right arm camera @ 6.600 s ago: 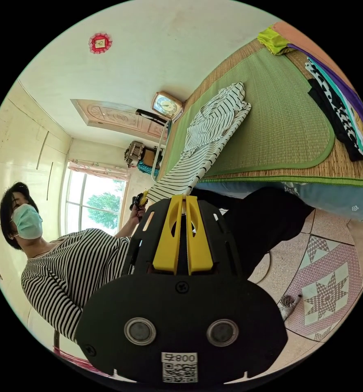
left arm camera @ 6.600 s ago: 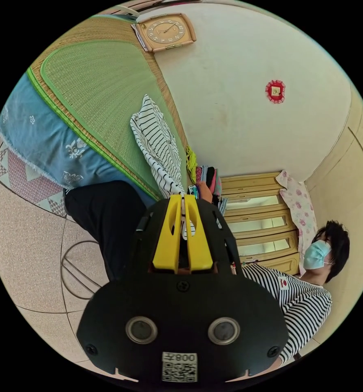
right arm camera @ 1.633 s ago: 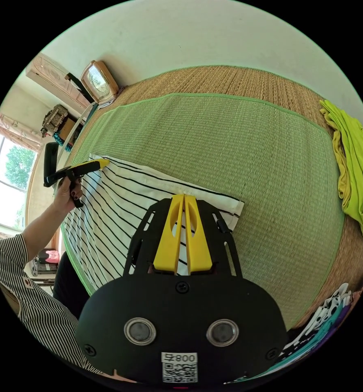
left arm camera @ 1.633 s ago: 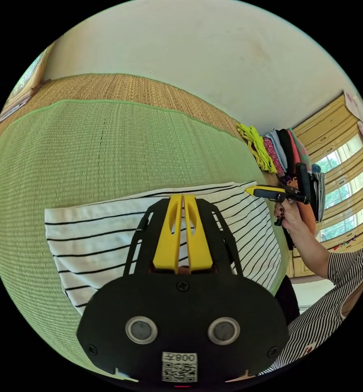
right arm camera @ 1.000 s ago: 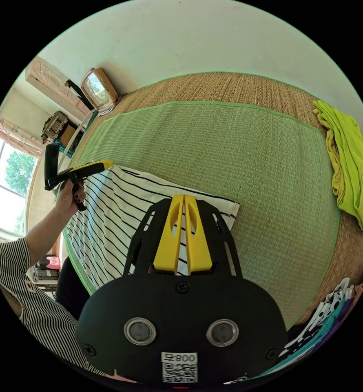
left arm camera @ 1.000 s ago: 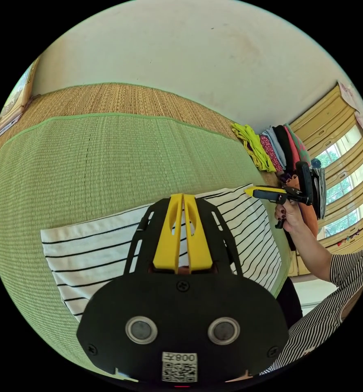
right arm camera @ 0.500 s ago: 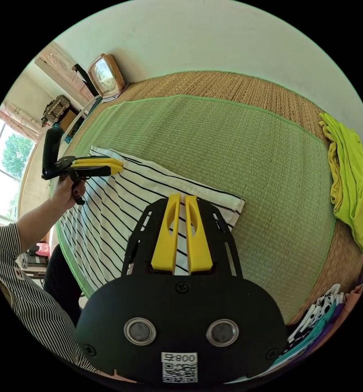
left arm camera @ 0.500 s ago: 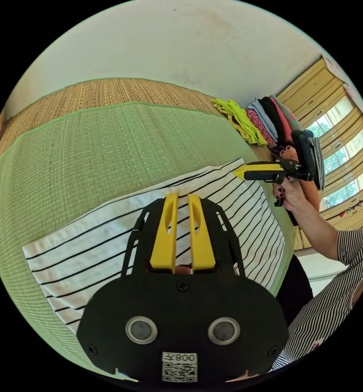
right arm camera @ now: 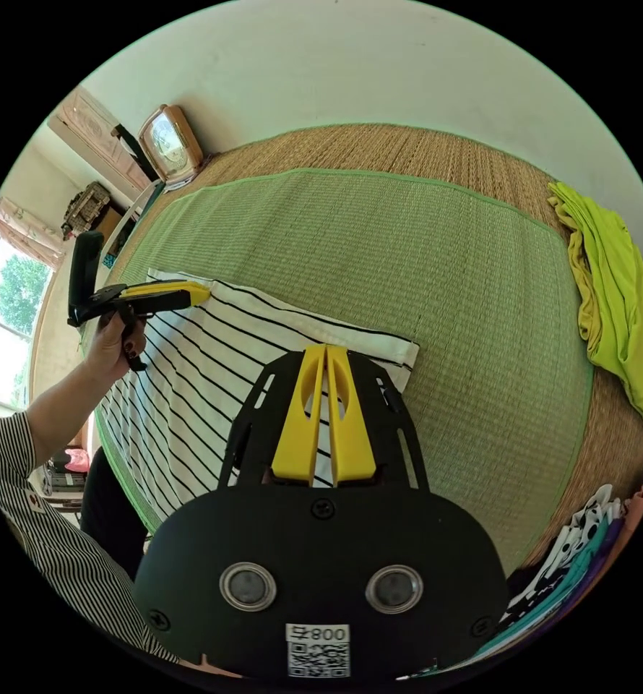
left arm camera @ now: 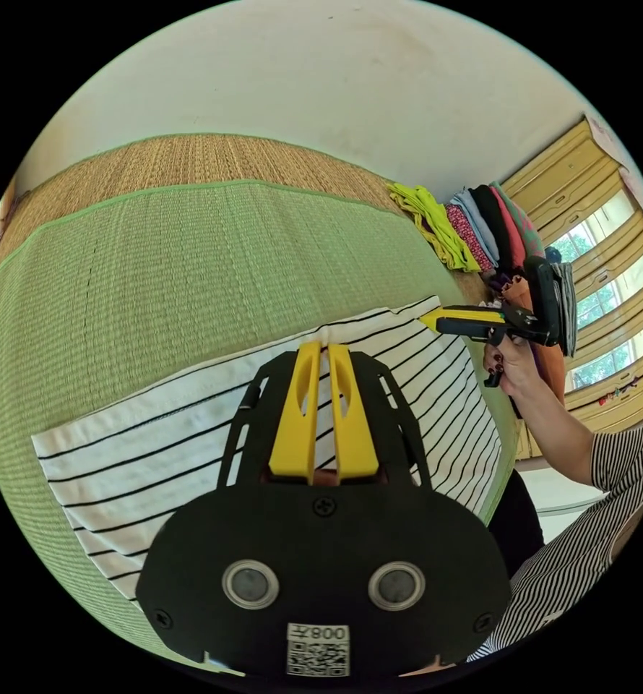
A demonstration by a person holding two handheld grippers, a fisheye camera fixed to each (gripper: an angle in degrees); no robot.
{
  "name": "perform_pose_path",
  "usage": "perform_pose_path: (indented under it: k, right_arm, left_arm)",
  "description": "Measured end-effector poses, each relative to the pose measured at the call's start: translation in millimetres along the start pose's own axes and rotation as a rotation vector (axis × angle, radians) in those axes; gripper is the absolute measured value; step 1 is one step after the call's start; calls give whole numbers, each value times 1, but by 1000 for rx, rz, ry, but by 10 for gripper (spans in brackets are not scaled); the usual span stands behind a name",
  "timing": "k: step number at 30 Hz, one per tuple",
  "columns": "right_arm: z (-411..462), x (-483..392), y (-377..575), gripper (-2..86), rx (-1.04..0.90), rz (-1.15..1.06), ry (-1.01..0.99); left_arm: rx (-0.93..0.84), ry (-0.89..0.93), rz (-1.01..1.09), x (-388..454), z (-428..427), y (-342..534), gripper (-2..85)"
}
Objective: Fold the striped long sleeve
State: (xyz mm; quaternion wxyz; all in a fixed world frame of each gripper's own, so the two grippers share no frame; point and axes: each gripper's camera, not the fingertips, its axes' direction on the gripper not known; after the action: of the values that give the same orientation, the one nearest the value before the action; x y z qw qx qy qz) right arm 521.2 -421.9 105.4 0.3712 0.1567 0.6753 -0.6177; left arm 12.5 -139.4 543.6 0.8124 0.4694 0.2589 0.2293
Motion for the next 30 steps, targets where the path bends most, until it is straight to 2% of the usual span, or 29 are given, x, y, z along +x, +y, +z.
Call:
perform_pose_path:
  k: [7,11,14,18,22,30]
  right_arm:
    - [-4,8,15,1,22,16,4]
    - [5,23,20,1,2,50,-30]
    - [-1,26,27,1,11,67,-11]
    - [-24,27,48,1,60,67,-21]
    - [-44,31,85,2,85,99,-81]
    - [-58,35,214,25,-13,211,-243]
  left_arm:
    - [120,-39,-45,2,-79,33,28]
    - [72,-94,-201,-31,-102,56,20]
    - [101,-22,-241,-39,-127,67,21]
    - [156,-24,-262,-32,-177,92,30]
    - [158,-33,-326,-25,-239,154,44]
    - [176,10,-581,-25,-342,304,77]
